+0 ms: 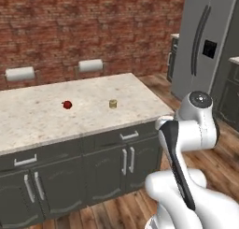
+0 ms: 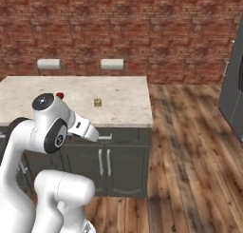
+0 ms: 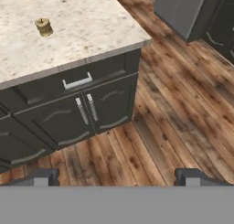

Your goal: Pick the candle and candle from the dining table and place them in the open cabinet. Close the cabinet after placing the objects.

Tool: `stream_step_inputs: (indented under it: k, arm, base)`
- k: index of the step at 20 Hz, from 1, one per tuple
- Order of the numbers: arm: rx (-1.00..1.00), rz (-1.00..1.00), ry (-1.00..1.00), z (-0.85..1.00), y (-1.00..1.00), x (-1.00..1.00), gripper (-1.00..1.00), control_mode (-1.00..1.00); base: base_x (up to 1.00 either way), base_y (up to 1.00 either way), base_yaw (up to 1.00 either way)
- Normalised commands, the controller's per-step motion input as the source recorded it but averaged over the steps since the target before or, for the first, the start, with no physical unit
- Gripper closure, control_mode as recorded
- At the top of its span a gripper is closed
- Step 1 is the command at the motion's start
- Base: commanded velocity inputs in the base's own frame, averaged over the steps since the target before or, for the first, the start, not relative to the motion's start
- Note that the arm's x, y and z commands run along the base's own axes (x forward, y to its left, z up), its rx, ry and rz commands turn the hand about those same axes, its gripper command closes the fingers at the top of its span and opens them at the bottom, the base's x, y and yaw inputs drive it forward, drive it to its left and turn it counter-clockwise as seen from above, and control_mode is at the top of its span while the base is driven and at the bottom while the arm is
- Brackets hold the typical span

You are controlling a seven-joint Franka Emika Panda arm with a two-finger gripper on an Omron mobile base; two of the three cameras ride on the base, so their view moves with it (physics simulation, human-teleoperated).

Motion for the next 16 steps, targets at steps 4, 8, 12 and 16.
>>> stream_step_inputs:
  k: [4, 8, 12, 16]
  arm:
    - [0.00, 0.00, 0.00, 0.00, 0.00, 0.00, -1.00, 1.00]
    - [0.00, 0.00, 0.00, 0.00, 0.00, 0.00, -1.00, 1.00]
    - [0.00, 0.00, 0.00, 0.00, 0.00, 0.00, -1.00, 1.00]
    - [0.00, 0.00, 0.00, 0.00, 0.00, 0.00, -1.00, 1.00]
  base:
    - [0.12, -0.02, 0.35]
    - [0.02, -0.18, 0.35]
    - [0.00, -0.25, 0.19]
    - [0.00, -0.43, 0.07]
